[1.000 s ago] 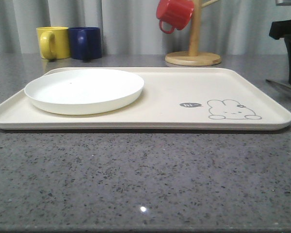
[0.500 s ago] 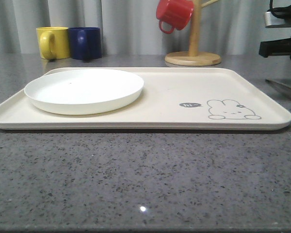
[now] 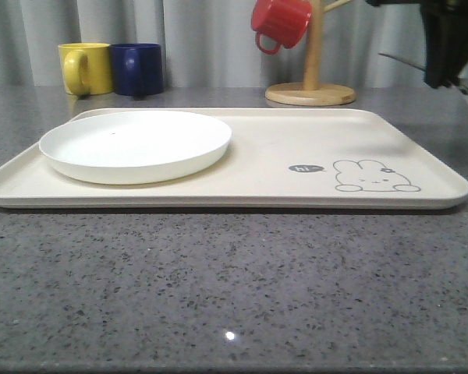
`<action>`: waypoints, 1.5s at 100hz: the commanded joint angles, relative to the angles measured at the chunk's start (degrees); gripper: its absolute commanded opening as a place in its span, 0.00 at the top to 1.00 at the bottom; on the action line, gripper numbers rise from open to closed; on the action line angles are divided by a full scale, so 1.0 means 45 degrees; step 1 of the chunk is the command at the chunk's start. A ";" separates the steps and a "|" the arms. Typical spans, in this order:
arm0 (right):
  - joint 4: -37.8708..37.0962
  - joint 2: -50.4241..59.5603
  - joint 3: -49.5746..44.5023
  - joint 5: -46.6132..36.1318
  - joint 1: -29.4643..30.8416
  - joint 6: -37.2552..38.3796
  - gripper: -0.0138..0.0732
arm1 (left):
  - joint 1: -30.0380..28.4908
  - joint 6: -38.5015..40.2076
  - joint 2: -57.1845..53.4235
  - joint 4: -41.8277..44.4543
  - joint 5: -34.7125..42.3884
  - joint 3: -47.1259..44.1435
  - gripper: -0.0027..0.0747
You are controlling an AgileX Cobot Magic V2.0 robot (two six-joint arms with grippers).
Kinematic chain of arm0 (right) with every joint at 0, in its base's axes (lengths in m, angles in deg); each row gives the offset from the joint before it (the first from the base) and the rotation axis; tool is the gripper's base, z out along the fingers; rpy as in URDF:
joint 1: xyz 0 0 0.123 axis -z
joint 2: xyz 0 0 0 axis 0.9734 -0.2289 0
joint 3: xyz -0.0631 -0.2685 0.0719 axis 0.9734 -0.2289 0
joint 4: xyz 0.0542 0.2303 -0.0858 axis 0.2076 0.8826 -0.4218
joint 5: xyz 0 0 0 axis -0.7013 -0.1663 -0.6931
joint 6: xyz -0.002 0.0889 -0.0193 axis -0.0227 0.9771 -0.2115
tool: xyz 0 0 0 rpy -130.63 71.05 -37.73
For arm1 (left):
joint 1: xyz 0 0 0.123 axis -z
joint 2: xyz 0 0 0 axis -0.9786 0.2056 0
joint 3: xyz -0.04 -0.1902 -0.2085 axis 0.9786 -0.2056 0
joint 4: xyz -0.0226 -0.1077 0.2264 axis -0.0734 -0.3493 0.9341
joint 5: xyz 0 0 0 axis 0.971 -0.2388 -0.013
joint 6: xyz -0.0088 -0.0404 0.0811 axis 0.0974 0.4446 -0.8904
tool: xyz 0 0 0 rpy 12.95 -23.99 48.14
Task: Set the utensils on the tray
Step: 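Grasp the silver fork with the right gripper and lower it onto the tray, then open the right gripper, release the fork, and lift away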
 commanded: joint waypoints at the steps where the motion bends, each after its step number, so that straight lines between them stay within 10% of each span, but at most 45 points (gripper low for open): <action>1: -0.0250 0.0347 0.1116 0.0345 -0.0856 0.1267 0.92 | -0.0012 0.0093 0.0120 -0.0184 0.0936 0.0333 0.99; 32: 0.0327 -0.2065 0.3203 0.0338 -0.3149 0.3689 0.92 | -0.0012 0.0093 0.0120 -0.0184 0.0936 0.0333 0.99; 83: 0.0342 -0.3462 0.3521 0.0036 -0.3314 0.4701 0.91 | -0.0012 0.0093 0.0120 -0.0184 0.0936 0.0333 0.99; 112: 0.0342 -0.3462 0.3521 -0.0041 -0.3314 0.4701 0.51 | -0.0012 0.0093 0.0120 -0.0184 0.0936 0.0333 0.99; 150: -0.0229 -0.1774 0.3521 0.0546 -0.3115 0.2076 0.49 | -0.0012 0.0093 0.0120 -0.0184 0.0936 0.0333 0.99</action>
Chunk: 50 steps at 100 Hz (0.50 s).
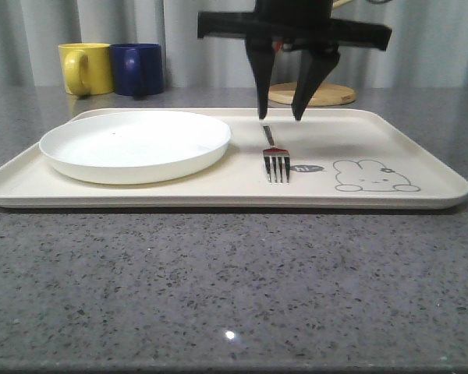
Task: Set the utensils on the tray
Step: 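Open the right gripper, release the fork, and lift away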
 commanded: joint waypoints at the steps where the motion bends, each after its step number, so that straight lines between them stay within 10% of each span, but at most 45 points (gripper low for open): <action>1: -0.0526 0.1411 0.0412 0.0474 0.0238 -0.1665 0.49 | -0.0012 0.0093 0.0120 -0.0184 0.0940 0.0333 0.99; 50: -0.0918 0.3250 -0.1577 0.1389 0.4872 -0.4302 0.49 | -0.0012 0.0093 0.0120 -0.0184 0.0940 0.0333 0.99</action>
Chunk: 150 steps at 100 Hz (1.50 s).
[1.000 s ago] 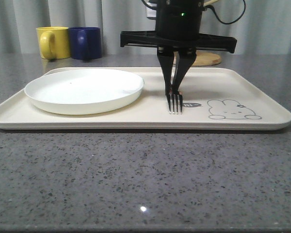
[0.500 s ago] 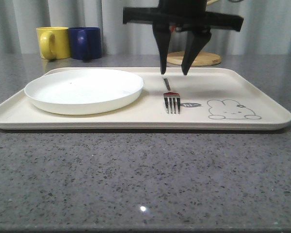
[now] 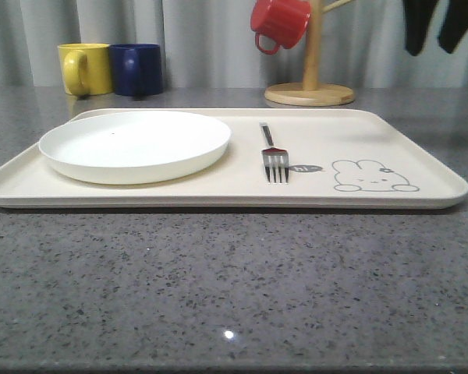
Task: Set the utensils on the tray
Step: 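Open the right gripper, release the fork, and lift away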
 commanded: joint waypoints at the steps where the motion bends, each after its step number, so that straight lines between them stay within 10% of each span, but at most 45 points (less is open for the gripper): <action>1: -0.0125 0.0844 -0.0199 0.1315 0.0835 -0.0517 0.49 | -0.0012 0.0093 0.0120 -0.0184 0.0940 0.0333 0.99; 39: -0.0041 0.1054 -0.2934 0.0803 0.3587 -0.1421 0.48 | -0.0012 0.0093 0.0120 -0.0184 0.0940 0.0333 0.99; 111: 0.0229 0.0614 -0.4898 -0.1146 0.4707 -0.2259 0.50 | -0.0012 0.0093 0.0120 -0.0184 0.0940 0.0333 0.99; 138: 0.0395 0.0398 -0.4898 -0.1071 0.4707 -0.2259 0.93 | -0.0012 0.0093 0.0120 -0.0184 0.0940 0.0333 0.99; 150: 0.0395 0.0398 -0.4898 -0.1083 0.4707 -0.2248 0.92 | -0.0012 0.0093 0.0120 -0.0184 0.0940 0.0333 0.99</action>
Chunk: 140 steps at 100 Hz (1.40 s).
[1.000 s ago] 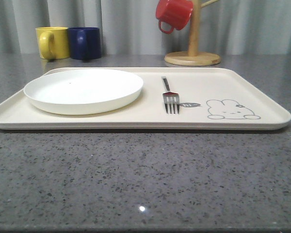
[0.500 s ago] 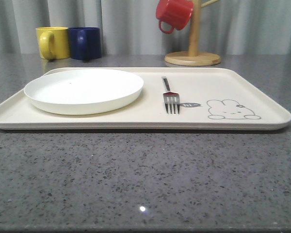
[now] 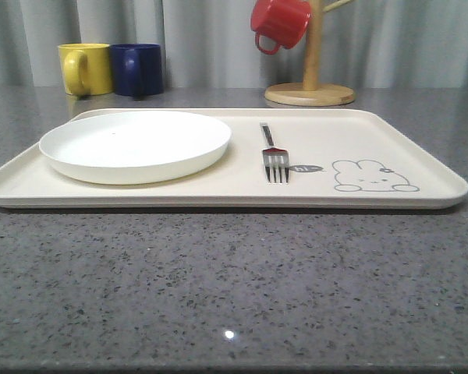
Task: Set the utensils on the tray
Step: 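Open the right gripper, release the fork, and lift away, then grasp the chopsticks with the right gripper and lower them beside the fork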
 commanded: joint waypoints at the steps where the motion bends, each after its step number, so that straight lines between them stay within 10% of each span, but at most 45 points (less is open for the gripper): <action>1: -0.0226 0.0160 0.0126 -0.0151 0.0089 -0.0136 0.92 | -0.0012 0.0093 0.0120 -0.0184 0.0940 0.0333 0.99; 52: -0.0226 0.2702 0.0479 0.0115 -0.1736 0.0243 0.92 | -0.0012 0.0093 0.0120 -0.0184 0.0940 0.0333 0.99; 97: 0.0490 0.1878 0.1712 -0.0595 -0.6261 0.3917 0.92 | -0.0012 0.0093 0.0120 -0.0184 0.0940 0.0333 0.99; 140: 0.0967 0.0182 0.1712 -0.1530 -0.7695 0.6162 0.92 | -0.0012 0.0093 0.0120 -0.0184 0.0940 0.0333 0.99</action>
